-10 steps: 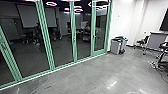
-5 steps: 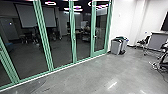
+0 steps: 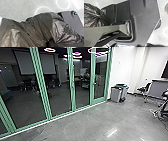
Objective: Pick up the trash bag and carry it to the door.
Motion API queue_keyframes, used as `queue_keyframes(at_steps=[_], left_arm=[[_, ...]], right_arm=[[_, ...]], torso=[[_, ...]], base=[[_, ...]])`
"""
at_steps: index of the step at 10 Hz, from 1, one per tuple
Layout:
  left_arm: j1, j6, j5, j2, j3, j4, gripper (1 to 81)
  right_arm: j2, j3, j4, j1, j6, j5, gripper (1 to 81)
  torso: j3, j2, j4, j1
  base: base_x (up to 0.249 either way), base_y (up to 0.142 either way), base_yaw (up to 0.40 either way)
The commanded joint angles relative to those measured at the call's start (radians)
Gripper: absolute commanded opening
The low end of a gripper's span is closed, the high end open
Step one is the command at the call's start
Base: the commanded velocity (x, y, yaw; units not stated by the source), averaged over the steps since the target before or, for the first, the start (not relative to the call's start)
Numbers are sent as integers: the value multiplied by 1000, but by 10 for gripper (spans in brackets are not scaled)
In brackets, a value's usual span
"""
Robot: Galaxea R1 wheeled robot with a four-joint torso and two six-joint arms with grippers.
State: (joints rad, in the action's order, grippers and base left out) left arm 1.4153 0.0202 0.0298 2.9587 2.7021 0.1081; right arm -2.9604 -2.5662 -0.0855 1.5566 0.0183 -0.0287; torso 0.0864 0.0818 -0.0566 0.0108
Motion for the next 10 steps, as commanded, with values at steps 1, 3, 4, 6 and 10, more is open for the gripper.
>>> queue_keyframes(at_steps=[1,3,4,6,10], left_arm=[[-60,-5,53,-4,1,5,10],[-60,-5,53,-4,1,5,10],[-60,-5,53,-4,1,5,10],[-60,-5,53,-4,1,5,10],[-60,-5,52,-6,1,4,10]], right_arm=[[2,5,4,-46,6,-65,811],[2,5,4,-46,6,-65,811],[2,5,6,-46,6,-65,811],[2,5,4,-46,6,-65,811],[1,3,4,-45,6,-65,811]], torso=[[0,0,0,0],[0,0,0,0],[0,0,0,0],[0,0,0,0],[0,0,0,0]], base=[[136,-67,0],[136,-67,0],[137,-67,0],[136,-67,0],[136,-67,0]])
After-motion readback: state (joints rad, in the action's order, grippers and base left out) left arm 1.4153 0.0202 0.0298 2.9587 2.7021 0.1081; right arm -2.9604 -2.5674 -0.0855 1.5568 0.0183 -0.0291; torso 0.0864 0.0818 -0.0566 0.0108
